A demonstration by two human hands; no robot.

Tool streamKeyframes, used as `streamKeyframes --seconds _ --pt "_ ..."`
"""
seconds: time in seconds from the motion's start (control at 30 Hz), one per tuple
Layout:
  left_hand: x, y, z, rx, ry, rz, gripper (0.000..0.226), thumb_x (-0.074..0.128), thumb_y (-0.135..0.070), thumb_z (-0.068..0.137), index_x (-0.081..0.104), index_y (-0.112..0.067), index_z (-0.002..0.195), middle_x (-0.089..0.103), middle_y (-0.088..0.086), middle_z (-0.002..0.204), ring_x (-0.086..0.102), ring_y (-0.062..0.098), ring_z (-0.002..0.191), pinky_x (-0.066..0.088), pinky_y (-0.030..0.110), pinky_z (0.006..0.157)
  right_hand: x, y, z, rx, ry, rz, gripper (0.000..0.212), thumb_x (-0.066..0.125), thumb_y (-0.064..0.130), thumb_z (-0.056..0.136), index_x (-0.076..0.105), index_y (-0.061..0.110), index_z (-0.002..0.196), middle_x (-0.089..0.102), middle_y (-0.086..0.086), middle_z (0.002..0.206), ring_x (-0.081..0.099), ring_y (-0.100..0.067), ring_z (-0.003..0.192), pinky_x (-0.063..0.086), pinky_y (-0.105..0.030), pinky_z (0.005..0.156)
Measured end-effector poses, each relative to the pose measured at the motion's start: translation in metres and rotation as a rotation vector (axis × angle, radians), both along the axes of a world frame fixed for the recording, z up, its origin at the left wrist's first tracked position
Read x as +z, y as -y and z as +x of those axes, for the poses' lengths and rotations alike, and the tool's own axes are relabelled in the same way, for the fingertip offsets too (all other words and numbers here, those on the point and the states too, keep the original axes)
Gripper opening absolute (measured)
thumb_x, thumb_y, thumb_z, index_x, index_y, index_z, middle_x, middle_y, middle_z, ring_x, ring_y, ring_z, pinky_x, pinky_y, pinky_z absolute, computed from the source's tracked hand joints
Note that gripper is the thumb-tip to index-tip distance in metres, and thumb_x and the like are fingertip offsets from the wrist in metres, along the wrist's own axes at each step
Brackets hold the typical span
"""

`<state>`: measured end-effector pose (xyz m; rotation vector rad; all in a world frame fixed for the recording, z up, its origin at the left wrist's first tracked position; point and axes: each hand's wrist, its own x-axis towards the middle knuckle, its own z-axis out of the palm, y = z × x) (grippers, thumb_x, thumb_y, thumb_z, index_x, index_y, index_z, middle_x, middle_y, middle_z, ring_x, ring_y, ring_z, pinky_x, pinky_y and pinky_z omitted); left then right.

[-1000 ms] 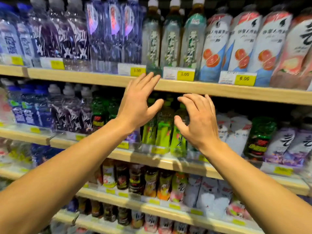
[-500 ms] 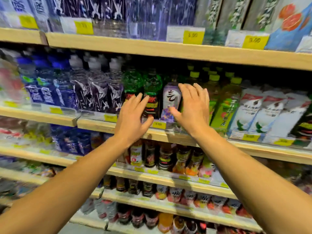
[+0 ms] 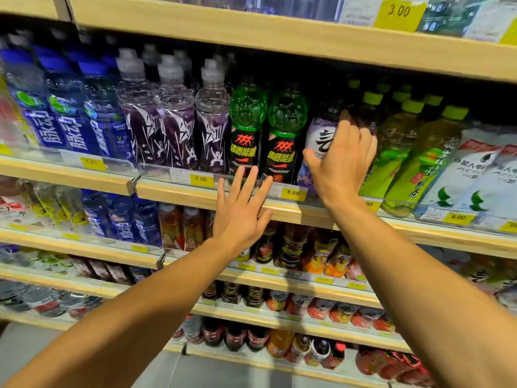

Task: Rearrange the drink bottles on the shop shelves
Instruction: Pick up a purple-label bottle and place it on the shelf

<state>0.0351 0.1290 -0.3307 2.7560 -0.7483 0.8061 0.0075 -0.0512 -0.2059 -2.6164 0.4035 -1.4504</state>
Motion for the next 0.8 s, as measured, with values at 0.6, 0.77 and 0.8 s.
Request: streamKeyframes --seconds 0.6,0.77,0.8 --pt "0.015 -0.002 -0.016 0.009 -0.081 0.026 0.068 0.017 -0.059 0.097 0.007 -0.034 0.159 0.001 0.002 0.168 -0.009 0.024 0.154 -0.002 0.058 0.121 0.015 -0.002 -0.04 0.506 0.112 0.332 0.08 0.075 0.013 0.081 0.035 0.017 0.15 0.039 -0.002 0.154 0.036 -0.013 0.139 0.025 -0.01 0.102" --pt "0.031 0.024 -0.043 -0.061 -0.07 -0.108 0.067 0.026 -0.056 0.096 0.02 -0.031 0.158 0.009 0.001 0.167 0.001 0.023 0.154 0.003 0.052 0.123 0.036 0.028 -0.076 0.551 0.136 0.36 0.085 0.079 0.02 0.077 0.036 0.019 0.15 0.044 0.0 0.151 0.04 -0.011 0.135 0.02 0.004 0.095" --pt "0.035 0.033 -0.049 -0.067 -0.055 -0.124 0.067 0.027 -0.056 0.096 0.021 -0.03 0.158 0.011 0.001 0.167 0.003 0.023 0.154 0.004 0.052 0.123 0.037 0.036 -0.085 0.553 0.127 0.37 0.086 0.08 0.021 0.076 0.037 0.02 0.15 0.045 0.001 0.15 0.041 -0.009 0.133 0.02 0.004 0.094"
